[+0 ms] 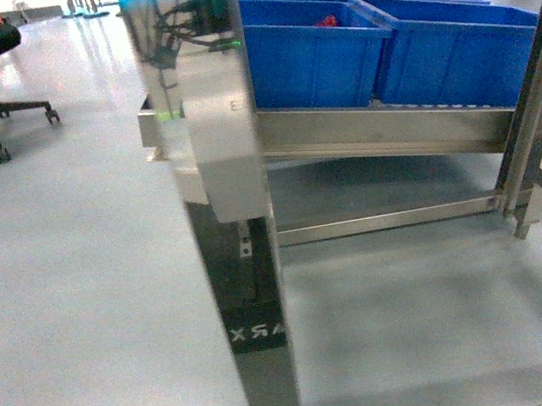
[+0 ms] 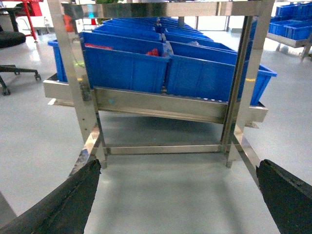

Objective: Pick capacitor and pack into box

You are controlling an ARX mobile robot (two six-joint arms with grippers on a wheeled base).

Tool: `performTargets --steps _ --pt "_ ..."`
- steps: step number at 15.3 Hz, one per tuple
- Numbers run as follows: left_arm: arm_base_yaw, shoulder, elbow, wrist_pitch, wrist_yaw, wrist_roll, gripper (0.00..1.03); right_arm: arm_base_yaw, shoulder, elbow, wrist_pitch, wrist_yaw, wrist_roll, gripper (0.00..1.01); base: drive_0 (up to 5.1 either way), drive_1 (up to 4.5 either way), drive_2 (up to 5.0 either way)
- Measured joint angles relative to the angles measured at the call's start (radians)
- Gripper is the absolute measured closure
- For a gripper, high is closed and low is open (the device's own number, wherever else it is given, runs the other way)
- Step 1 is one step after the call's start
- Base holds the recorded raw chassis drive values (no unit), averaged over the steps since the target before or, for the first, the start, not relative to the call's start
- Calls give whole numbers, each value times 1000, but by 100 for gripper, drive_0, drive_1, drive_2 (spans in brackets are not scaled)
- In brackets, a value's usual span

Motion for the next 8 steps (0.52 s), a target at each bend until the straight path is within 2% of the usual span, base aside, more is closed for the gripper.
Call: performTargets --steps 8 --pt "0 0 0 0 0 0 60 0 0 0 3 0 0 3 -489 243 243"
